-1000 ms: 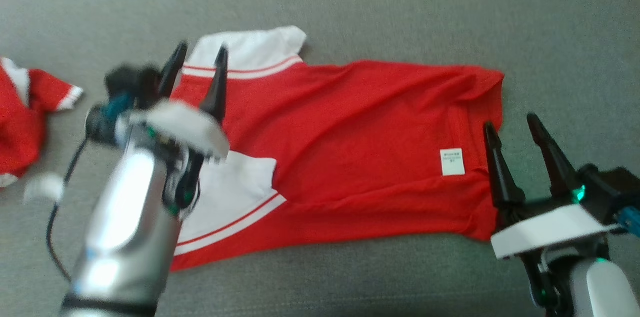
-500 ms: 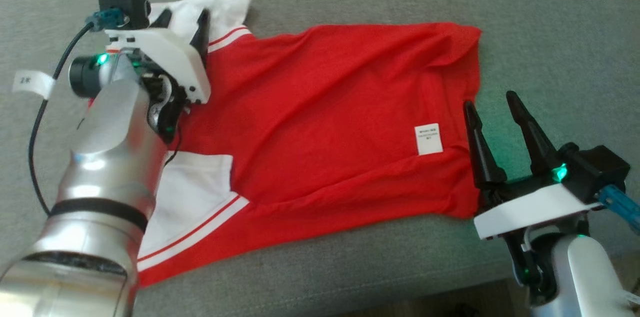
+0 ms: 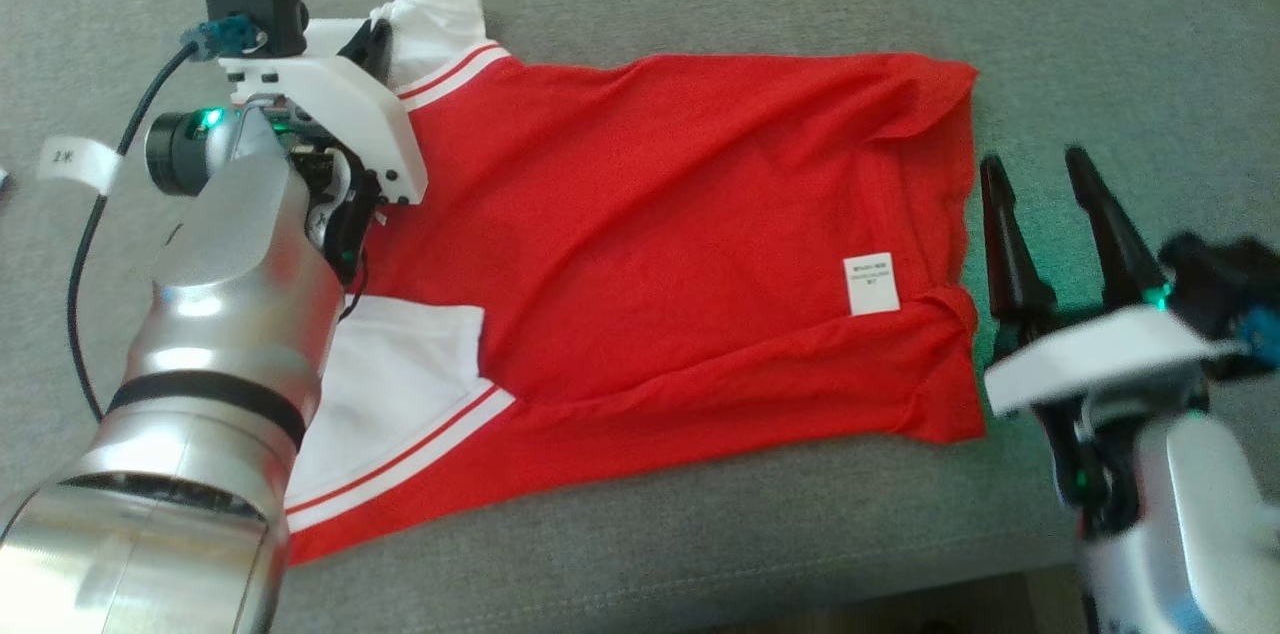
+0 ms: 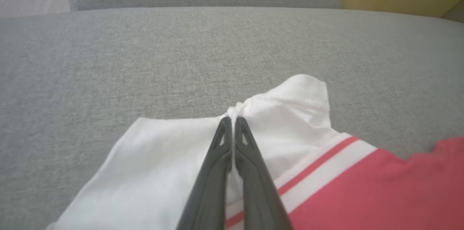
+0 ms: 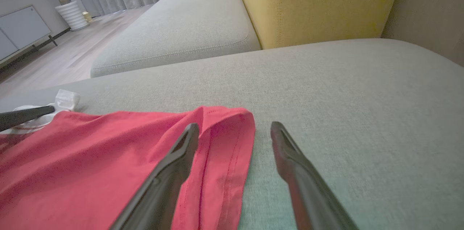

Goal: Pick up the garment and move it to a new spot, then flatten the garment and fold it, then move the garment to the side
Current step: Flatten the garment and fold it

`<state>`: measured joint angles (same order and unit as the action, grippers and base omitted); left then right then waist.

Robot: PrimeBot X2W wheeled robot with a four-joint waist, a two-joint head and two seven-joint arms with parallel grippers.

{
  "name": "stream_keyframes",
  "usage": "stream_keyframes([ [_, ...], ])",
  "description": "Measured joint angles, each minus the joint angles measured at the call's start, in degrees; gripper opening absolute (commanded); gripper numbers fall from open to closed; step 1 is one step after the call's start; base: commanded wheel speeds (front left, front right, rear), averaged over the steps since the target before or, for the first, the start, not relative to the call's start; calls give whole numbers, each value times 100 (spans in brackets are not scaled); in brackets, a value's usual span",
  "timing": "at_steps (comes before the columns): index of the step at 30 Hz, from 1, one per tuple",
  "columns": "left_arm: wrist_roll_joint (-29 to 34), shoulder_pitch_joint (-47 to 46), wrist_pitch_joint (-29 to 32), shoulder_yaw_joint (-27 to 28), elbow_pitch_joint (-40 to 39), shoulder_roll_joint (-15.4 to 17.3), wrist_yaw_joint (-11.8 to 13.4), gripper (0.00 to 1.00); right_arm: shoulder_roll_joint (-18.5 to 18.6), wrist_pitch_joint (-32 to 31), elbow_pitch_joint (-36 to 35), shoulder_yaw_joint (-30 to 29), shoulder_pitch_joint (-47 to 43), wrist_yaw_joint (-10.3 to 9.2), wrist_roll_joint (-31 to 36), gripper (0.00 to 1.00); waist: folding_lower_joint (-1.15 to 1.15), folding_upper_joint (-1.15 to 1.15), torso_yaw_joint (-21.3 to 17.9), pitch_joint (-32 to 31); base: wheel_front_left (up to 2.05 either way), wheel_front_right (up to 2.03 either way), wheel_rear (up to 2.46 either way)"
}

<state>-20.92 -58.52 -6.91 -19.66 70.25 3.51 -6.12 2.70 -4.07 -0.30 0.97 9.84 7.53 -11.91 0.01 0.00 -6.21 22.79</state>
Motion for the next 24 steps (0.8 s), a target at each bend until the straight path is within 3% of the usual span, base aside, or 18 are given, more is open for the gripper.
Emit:
stream_keyframes([
  [10,-98,-97,-391,-189,80,-130,-93,0,287,-365,1713,0,1754,1,-218,100,0,0,263,27,0,0,0],
  [18,-287,-99,-590,-319,110,-197,-100,0,501,-1078,3114,133,2183,1,-431,100,0,0,450,3,0,0,0],
  [19,-313,-99,-606,-333,104,-201,-100,0,545,-1120,3169,144,2256,0,-475,82,0,0,470,1,0,0,0],
  [20,-347,-99,-631,-345,91,-205,-101,0,572,-1137,3227,153,2336,1,-537,42,0,0,488,-3,0,0,0],
  [21,-360,-99,-649,-346,71,-205,-101,0,591,-1140,3266,176,2405,0,-579,9,0,0,505,-7,0,0,0],
  [22,-389,-99,-673,-346,47,-207,-101,0,609,-1123,3283,203,2449,1,-612,0,0,0,520,-14,0,0,0],
  [24,-417,-99,-688,-339,19,-208,-101,0,617,-1095,3294,224,2478,1,-643,0,0,0,532,-24,0,0,0],
])
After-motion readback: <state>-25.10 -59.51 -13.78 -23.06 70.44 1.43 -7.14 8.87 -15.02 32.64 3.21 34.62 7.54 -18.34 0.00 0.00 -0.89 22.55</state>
